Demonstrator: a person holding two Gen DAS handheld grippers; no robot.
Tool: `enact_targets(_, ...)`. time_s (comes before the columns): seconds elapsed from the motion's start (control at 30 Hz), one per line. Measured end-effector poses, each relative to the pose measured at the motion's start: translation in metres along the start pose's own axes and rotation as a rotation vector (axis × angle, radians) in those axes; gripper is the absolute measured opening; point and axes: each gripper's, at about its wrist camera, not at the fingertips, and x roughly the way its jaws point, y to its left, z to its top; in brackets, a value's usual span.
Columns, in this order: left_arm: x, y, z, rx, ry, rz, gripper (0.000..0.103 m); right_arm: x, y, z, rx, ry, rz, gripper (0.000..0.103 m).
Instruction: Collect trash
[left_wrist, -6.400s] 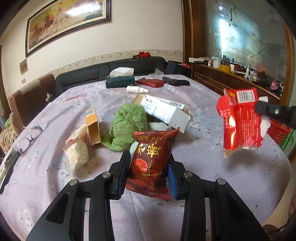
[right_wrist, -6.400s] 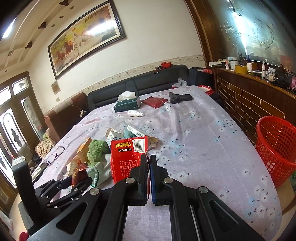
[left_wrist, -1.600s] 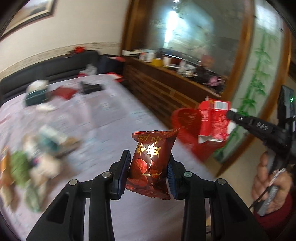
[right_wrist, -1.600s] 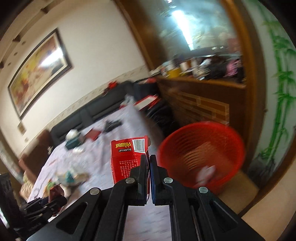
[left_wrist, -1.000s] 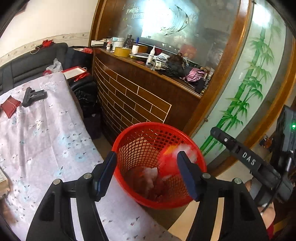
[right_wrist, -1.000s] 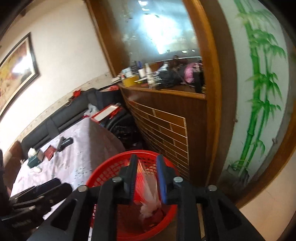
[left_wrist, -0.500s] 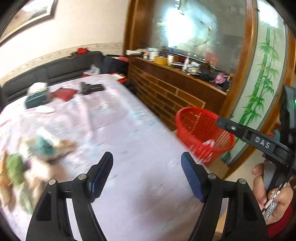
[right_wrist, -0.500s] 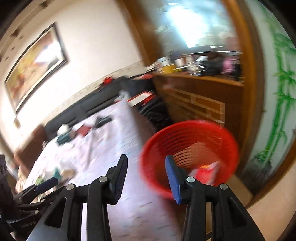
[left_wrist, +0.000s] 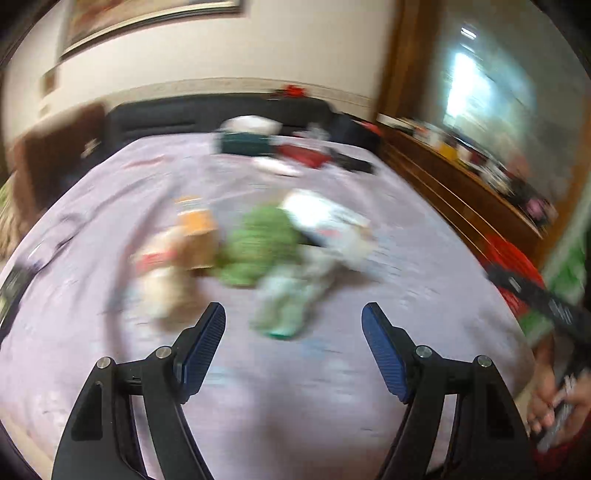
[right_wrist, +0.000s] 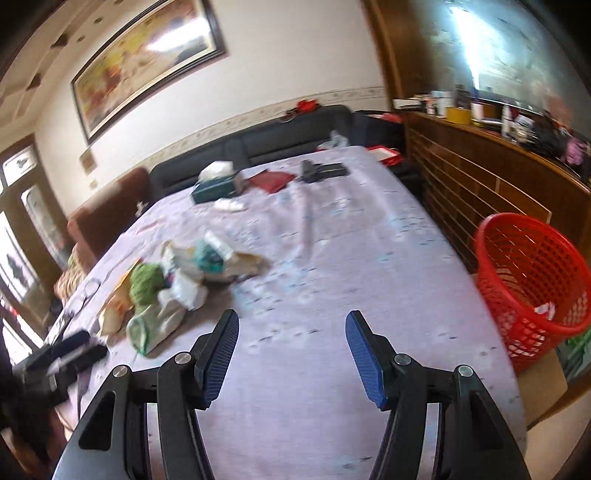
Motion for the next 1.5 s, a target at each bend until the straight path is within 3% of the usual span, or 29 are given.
enact_targets(0.1, 0.005, 0.053, 0.010, -0.141, -0.002, 0.053, 0.075, 0.003, 0.014, -0.003, -0.034, 0.018, 0.008, 0.065)
enact_targets(0.2, 0.024, 0.083, 0.018, -0.236, 0.031, 0.098, 0.075, 0.004, 0.023, -0.005, -0.064, 0.025, 0.013, 0.065)
enact_targets(0.33, 0.060, 0.104, 0.025, -0.279, 0.095, 0.154, 0.073, 0.004, 0.029, -0.007, -0.073, 0.032, 0.018, 0.065)
enact_targets(0.47, 0.082, 0.107, 0.027, -0.304, 0.132, 0.154, 0.069, 0.007, 0.028, -0.007, -0.076, 0.042, 0.020, 0.065)
enact_targets(0.63, 0.102, 0.104, 0.034, -0.292, 0.159, 0.157, 0.060, 0.014, 0.039, 0.004, -0.119, 0.059, 0.050, 0.065)
enact_targets(0.7, 0.107, 0.101, 0.035, -0.276, 0.155, 0.196, 0.046, 0.019, 0.051, 0.010, -0.155, 0.061, 0.069, 0.065)
enact_targets(0.73, 0.110, 0.100, 0.036, -0.262, 0.154, 0.222, 0.043, 0.023, 0.056, 0.013, -0.167, 0.066, 0.082, 0.065)
enact_targets(0.8, 0.108, 0.098, 0.036, -0.250, 0.153, 0.197, 0.040, 0.036, 0.068, 0.020, -0.186, 0.085, 0.122, 0.066)
enact_targets(0.97, 0.079, 0.087, 0.031, -0.198, 0.064, 0.197, 0.040, 0.087, 0.093, 0.037, -0.232, 0.146, 0.200, 0.066)
enact_targets(1.3, 0.038, 0.040, 0.002, -0.053, -0.064, 0.129, 0.040, 0.166, 0.094, 0.049, -0.146, 0.252, 0.293, 0.066)
enact_targets(1.33, 0.038, 0.035, 0.000, -0.038, -0.068, 0.131, 0.040, 0.170, 0.094, 0.048, -0.145, 0.265, 0.291, 0.064)
enact_targets(1.37, 0.039, 0.031, -0.003, -0.028, -0.067, 0.134, 0.040, 0.171, 0.095, 0.045, -0.136, 0.276, 0.300, 0.048)
enact_targets(1.5, 0.039, 0.024, -0.005, -0.001, -0.081, 0.157, 0.040, 0.153, 0.102, 0.035, -0.153, 0.238, 0.281, 0.042)
